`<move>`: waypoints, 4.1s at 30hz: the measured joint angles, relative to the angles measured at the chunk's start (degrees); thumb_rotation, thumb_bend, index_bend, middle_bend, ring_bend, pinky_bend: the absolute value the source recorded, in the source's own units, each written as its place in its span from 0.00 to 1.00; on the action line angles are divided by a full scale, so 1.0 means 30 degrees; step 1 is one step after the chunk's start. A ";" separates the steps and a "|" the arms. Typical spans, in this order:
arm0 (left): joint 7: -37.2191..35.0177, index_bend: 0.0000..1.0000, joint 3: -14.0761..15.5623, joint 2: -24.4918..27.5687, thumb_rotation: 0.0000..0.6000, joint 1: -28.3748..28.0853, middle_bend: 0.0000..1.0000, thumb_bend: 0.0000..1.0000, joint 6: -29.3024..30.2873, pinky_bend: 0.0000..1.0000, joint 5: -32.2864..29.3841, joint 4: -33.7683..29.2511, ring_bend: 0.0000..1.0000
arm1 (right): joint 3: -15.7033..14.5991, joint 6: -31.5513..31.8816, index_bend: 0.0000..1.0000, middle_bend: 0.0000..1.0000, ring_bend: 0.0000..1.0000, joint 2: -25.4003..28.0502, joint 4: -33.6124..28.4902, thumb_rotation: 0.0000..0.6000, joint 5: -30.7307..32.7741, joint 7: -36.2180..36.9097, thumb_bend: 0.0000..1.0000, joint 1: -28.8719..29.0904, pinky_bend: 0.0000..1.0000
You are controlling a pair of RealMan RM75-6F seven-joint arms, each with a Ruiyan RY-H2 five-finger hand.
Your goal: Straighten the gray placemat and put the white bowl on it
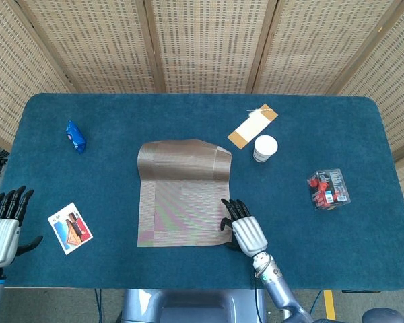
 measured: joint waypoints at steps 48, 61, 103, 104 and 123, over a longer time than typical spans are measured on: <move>-0.0080 0.00 -0.0163 -0.0028 1.00 -0.0090 0.00 0.14 -0.0383 0.00 -0.0231 -0.0091 0.00 | -0.0283 0.1108 0.67 0.19 0.00 0.0718 -0.1407 1.00 -0.0002 -0.0084 0.64 -0.0731 0.00; 0.0427 0.00 -0.0128 -0.0120 1.00 -0.0061 0.00 0.14 -0.0296 0.00 -0.0153 -0.0285 0.00 | -0.0369 0.2119 0.67 0.20 0.00 0.3971 -0.3727 1.00 0.0038 0.0561 0.64 -0.1642 0.00; 0.0980 0.00 -0.0204 -0.0296 1.00 -0.0168 0.00 0.14 -0.0523 0.00 -0.0391 -0.0287 0.00 | 0.2942 -0.1057 0.57 0.10 0.00 1.0116 -0.2924 1.00 0.5000 -0.0163 0.47 -0.0459 0.00; 0.0983 0.00 -0.0202 -0.0297 1.00 -0.0166 0.00 0.14 -0.0520 0.00 -0.0392 -0.0291 0.00 | 0.2896 -0.1012 0.54 0.07 0.00 1.0177 -0.2967 1.00 0.4966 -0.0147 0.44 -0.0499 0.00; 0.1250 0.00 -0.0166 -0.0500 1.00 -0.0471 0.00 0.13 -0.0488 0.00 0.0325 -0.0256 0.00 | 0.1516 0.2481 0.22 0.00 0.00 1.1769 -0.4900 1.00 0.3441 0.1355 0.17 -0.3159 0.00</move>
